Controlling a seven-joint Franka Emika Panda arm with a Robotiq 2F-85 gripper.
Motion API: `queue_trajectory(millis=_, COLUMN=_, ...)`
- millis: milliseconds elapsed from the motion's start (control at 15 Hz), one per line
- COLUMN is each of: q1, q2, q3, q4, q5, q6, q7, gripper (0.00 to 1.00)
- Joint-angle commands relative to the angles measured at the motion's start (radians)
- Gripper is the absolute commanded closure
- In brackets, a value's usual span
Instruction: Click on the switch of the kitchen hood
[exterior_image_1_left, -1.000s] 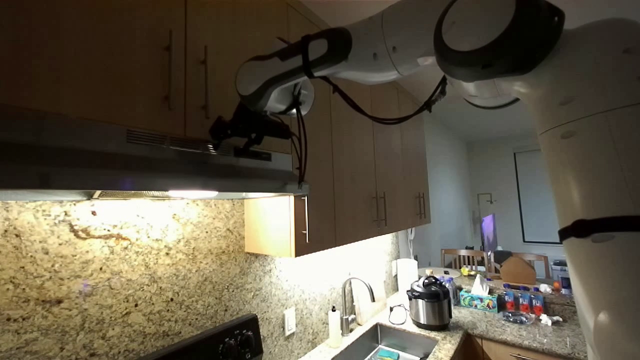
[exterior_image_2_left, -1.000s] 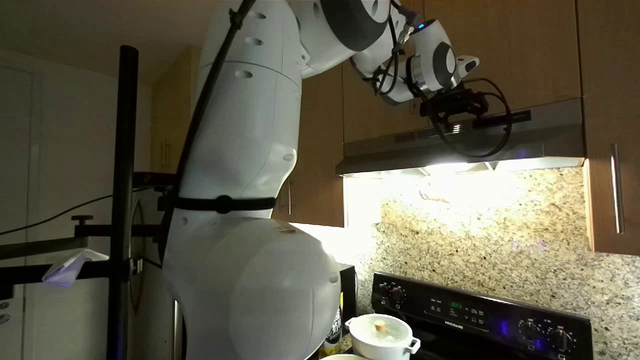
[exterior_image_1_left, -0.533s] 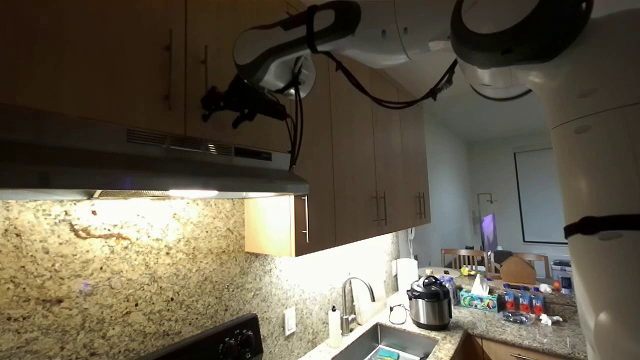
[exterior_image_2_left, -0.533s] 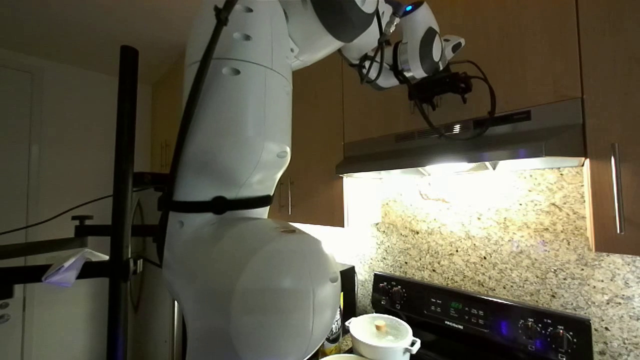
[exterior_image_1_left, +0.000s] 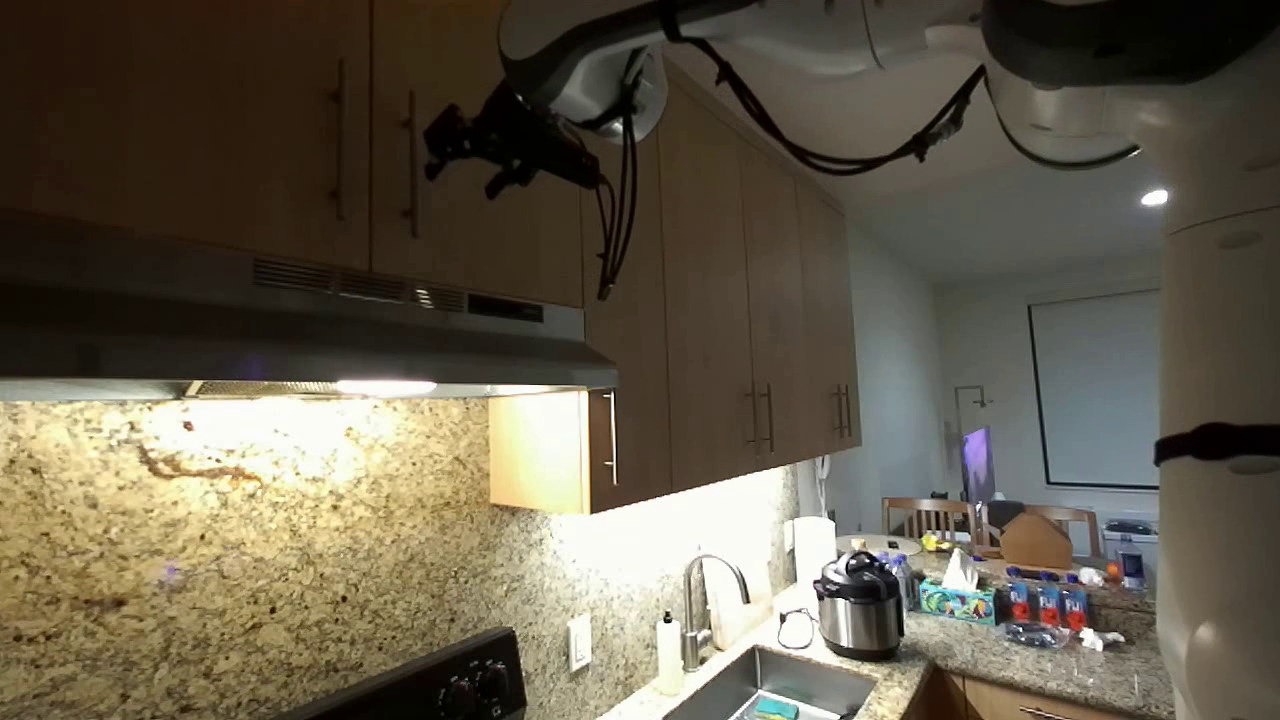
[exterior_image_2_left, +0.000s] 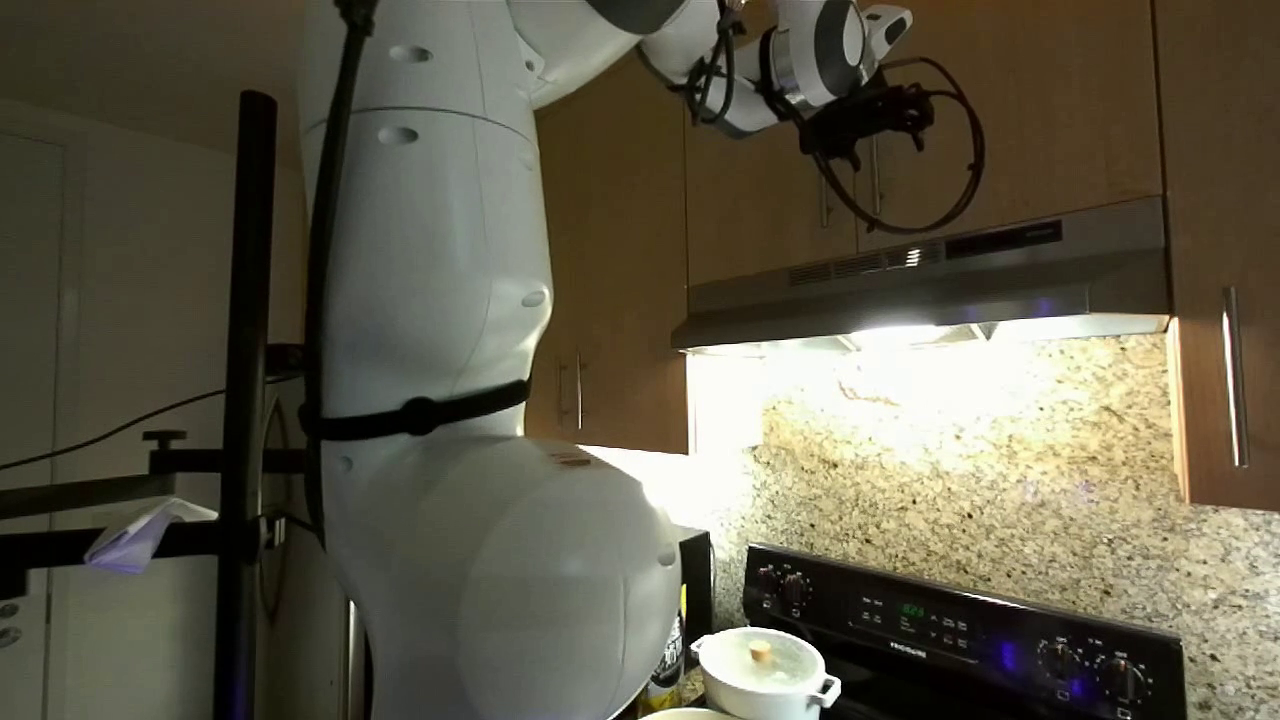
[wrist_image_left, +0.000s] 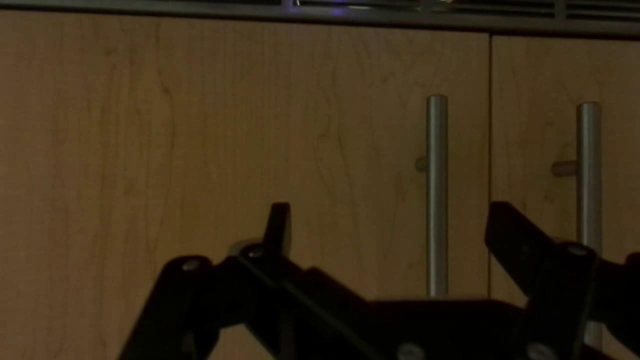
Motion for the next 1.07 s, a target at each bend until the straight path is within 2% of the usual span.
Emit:
queue_trajectory(millis=0, q1=-0.019, q2=-0.093, q3=-0.013, q4=-0.124, q5=-0.066, q6=0.010, q7=0.061, gripper=0.00)
queue_trajectory(millis=333, q1=-0.075, q2=-0.203, q3=-0.005, q4=-0.266, q5=-0.180, q6=-0.019, q7=0.202, gripper=0.00)
queue_trajectory(millis=467, q1=-0.074, q2=-0.256, q3=-0.009, q4=-0.331, q5=-0.158, q6=-0.068, q7=0.213, gripper=0.00)
queue_trajectory(millis=733, q1=-0.010, q2=-0.361, q3=-0.053, q4=-0.450, q5=-0.018, q6=-0.228, q7=0.127, gripper=0.00)
queue_trajectory(millis=1000, q1=-0.019, q2=-0.439, q3=-0.051, q4=-0.514, q5=-0.035, q6=-0.457, q7=0.116, gripper=0.00)
